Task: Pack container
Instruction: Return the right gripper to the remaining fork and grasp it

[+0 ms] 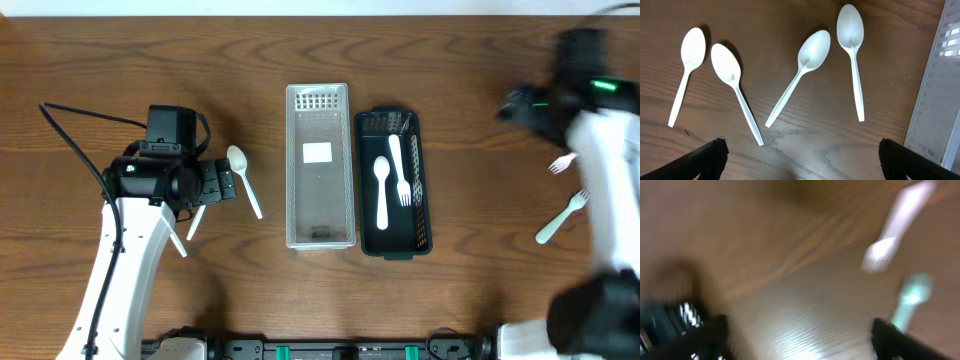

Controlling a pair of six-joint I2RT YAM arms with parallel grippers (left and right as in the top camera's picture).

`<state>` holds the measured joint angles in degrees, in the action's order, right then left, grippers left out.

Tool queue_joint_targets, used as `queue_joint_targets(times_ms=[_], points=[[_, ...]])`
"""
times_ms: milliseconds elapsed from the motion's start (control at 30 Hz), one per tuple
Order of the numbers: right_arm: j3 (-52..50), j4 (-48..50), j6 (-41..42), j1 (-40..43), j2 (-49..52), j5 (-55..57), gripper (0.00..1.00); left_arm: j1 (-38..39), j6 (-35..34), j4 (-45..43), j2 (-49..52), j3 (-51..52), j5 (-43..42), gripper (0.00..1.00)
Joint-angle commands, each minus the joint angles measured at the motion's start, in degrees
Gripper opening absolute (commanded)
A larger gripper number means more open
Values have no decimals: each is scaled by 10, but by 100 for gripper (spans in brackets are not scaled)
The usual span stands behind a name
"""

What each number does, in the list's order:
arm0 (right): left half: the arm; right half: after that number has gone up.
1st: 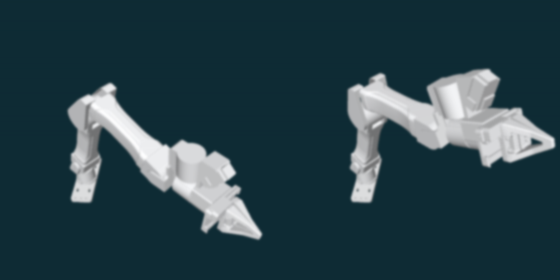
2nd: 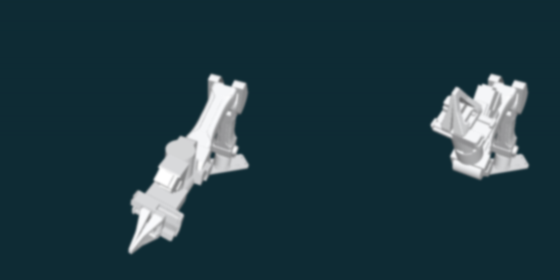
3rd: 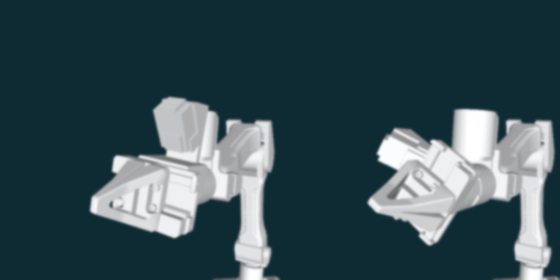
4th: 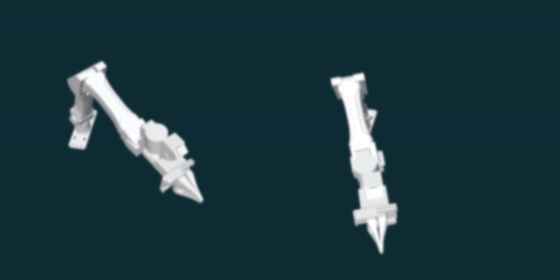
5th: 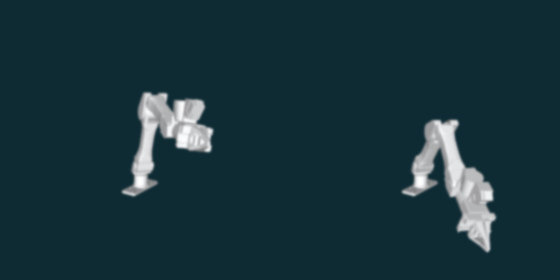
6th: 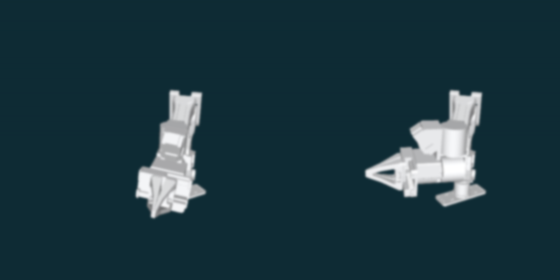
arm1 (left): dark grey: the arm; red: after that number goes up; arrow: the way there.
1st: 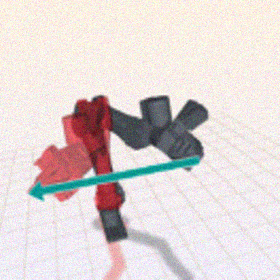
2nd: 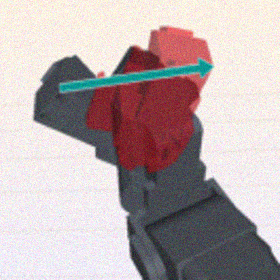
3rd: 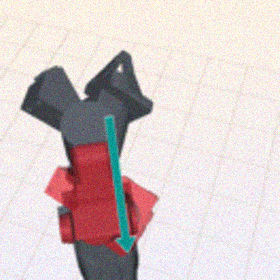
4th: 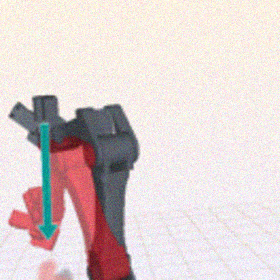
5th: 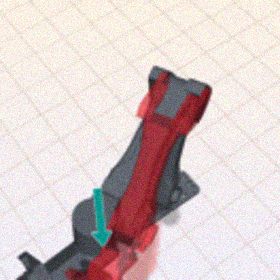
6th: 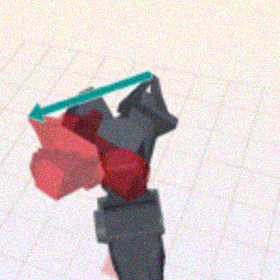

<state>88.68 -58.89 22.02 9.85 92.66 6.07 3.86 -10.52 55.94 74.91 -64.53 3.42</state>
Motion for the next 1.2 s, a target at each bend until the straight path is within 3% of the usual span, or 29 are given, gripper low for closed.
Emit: queue_joint_targets(times_ms=[0, 167, 367, 767, 1167], points=[[11, -17, 49, 72, -56, 23, 99, -3, -5, 1, 3, -5, 7, 98], [-8, -57, 56, 178, -54, 5, 99, -3, -5, 1, 3, -5, 7, 98], [-76, -15, 37, 241, -2, 5, 99, -3, -5, 1, 3, -5, 7, 98], [-105, 49, -27, 250, 167, -18, 99, -3, -5, 1, 3, -5, 7, 98], [-106, 86, -71, 250, 230, -38, 99, -3, -5, 1, 3, -5, 7, 98]])
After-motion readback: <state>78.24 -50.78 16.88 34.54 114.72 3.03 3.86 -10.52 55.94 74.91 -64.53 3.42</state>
